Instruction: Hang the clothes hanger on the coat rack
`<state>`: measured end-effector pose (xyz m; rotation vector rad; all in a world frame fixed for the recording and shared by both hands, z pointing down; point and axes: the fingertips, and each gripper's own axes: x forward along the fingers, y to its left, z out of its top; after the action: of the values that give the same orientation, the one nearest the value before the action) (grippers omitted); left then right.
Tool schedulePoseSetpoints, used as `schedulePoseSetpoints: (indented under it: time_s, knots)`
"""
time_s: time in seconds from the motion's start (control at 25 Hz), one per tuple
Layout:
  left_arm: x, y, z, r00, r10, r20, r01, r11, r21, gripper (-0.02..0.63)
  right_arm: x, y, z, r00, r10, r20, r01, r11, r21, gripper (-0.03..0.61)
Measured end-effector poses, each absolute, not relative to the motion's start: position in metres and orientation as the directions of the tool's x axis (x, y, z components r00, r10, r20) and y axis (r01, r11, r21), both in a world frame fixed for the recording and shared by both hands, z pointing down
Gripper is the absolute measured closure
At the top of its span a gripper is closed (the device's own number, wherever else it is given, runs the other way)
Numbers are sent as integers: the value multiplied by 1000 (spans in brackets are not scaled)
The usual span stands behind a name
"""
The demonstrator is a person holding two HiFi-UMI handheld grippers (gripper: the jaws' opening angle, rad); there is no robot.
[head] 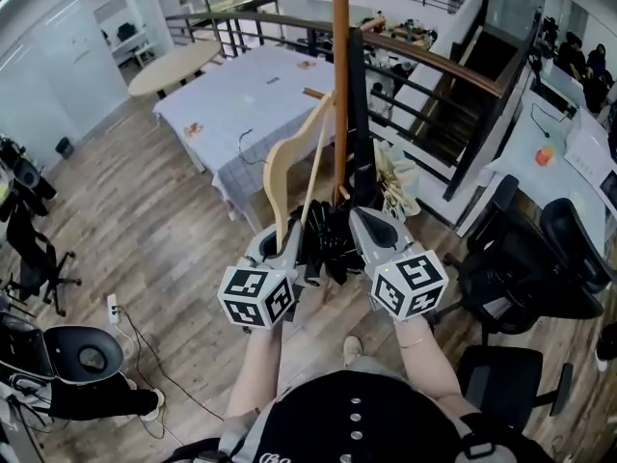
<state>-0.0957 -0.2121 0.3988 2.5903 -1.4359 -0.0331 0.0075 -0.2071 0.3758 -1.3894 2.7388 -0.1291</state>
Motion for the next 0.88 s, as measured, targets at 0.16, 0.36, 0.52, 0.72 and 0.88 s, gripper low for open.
schedulePoseSetpoints:
  time_s: [0.16, 0.36, 0.52, 0.72, 0.88]
  knots:
    - [-101, -239, 389, 499, -865, 54, -859, -485, 166, 614, 12, -232, 368, -605, -796, -31, -790, 605, -99, 580]
    - [-101, -268, 379, 463, -886, 31, -877, -453, 158, 614, 18, -262, 362, -626, -778, -44, -773, 627, -93, 580]
    - [-97, -287, 370, 439, -899, 11, -889, -432, 154, 614, 24, -283, 357, -644, -764, -54, -759, 646, -88, 580]
    - [-86, -307, 365, 429, -904, -1, -893, -424, 148, 614, 27, -305, 352, -669, -741, -59, -738, 671, -72, 580]
    - [-84, -321, 365, 410, -912, -10, -901, -407, 147, 614, 30, -317, 350, -689, -722, -60, -720, 692, -51, 580]
